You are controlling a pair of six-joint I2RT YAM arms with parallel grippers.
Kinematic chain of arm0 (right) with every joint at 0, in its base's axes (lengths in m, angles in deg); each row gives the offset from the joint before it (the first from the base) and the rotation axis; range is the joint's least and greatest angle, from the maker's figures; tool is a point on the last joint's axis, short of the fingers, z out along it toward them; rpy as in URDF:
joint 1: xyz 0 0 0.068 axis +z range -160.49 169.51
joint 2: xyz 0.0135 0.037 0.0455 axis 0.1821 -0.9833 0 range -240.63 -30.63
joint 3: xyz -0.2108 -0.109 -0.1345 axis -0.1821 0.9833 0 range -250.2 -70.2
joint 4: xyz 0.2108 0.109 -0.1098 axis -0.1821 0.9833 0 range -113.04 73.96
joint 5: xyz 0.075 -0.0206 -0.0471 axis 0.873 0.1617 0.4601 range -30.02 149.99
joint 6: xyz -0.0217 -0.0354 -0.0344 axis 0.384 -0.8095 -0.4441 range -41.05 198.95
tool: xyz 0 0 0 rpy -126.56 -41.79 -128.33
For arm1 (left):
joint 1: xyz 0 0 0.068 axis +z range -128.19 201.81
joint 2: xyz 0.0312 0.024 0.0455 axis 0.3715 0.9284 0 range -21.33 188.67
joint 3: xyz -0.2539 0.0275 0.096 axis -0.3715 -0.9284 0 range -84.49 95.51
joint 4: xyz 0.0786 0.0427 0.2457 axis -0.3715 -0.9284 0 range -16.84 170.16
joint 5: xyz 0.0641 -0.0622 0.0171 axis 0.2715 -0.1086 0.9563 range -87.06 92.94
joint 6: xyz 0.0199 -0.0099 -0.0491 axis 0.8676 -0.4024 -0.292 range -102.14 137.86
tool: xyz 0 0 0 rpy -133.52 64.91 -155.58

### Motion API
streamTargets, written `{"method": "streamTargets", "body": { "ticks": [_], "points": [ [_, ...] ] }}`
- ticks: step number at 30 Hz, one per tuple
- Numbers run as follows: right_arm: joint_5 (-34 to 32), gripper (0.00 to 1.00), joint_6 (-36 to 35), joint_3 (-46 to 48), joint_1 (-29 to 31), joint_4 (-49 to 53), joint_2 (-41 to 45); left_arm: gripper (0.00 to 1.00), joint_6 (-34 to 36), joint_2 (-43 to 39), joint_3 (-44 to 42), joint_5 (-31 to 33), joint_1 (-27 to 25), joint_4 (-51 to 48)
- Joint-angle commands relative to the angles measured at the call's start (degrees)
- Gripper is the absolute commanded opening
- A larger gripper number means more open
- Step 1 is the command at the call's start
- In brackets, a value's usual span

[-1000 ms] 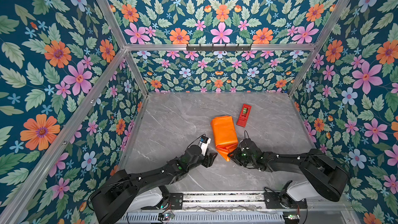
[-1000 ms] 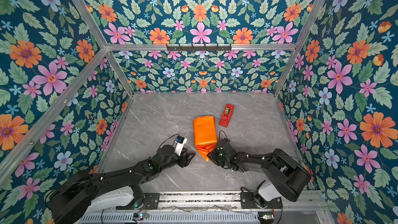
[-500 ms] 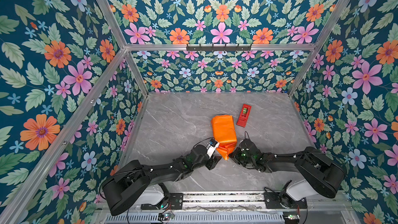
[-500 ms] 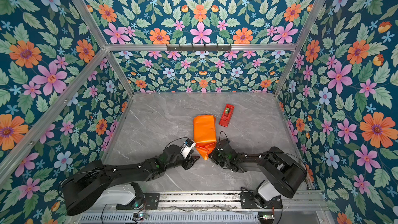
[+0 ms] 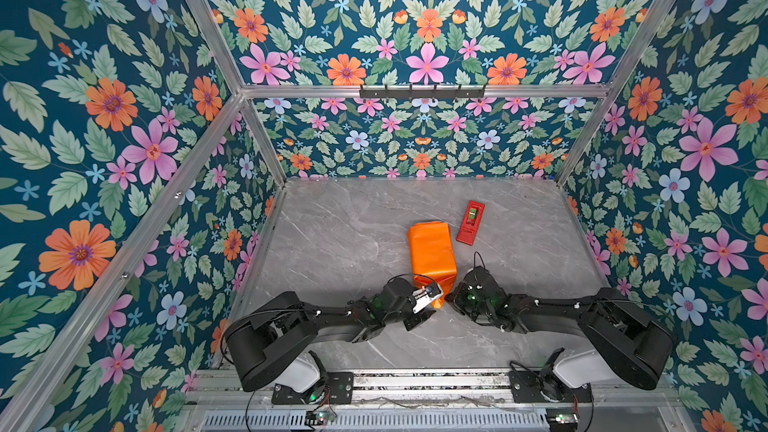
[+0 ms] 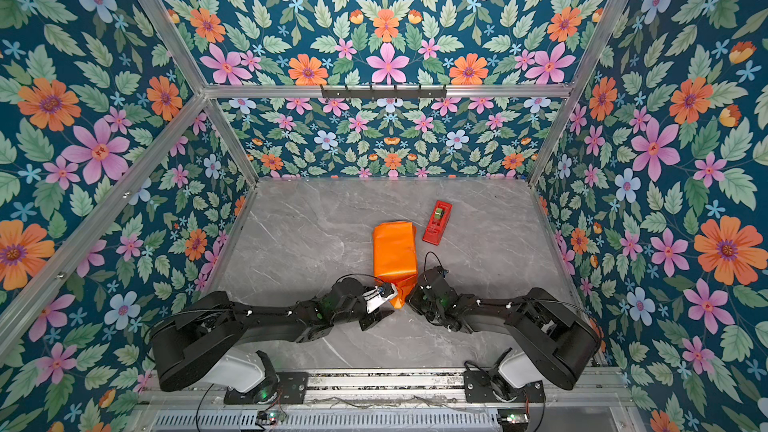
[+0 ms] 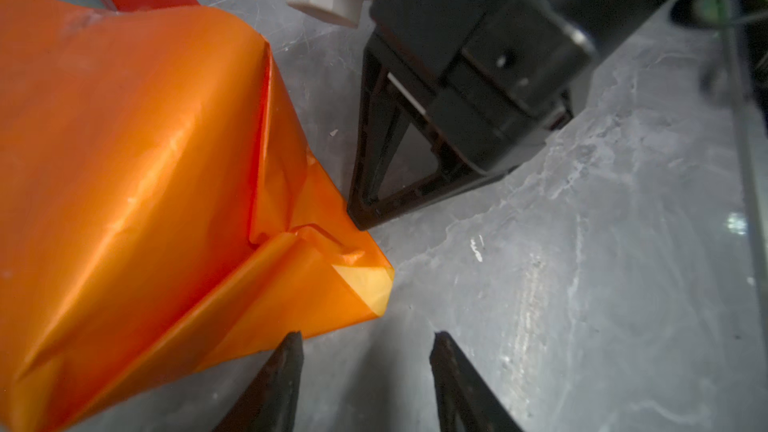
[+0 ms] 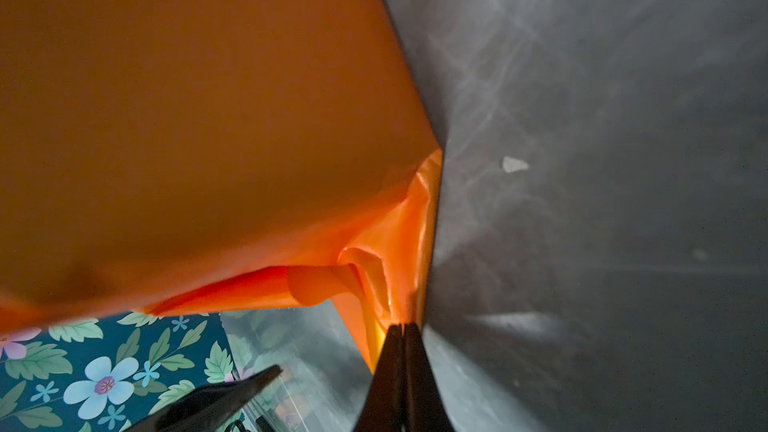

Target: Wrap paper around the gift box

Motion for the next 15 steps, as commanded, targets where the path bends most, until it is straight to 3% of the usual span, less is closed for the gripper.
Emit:
{"method": "streamTargets", "body": {
  "ticks": [1,11,15],
  "points": [
    [-0.74,0.0,-0.48,-0.03,0.13,0.01,0.35,0.52,9.5,1.84,2.45,1.76,-0.33,-6.01],
    [-2.41,0.0,-2.05,1.21,-0.72,5.71,6.04,0.54,16.61,7.62,6.98,2.36,-0.47,-10.88],
    [-2.76,0.0,-2.49,2.01,-1.78,7.23,8.06,0.49,18.37,9.5,8.41,2.48,-0.47,-11.76]
  ]
}}
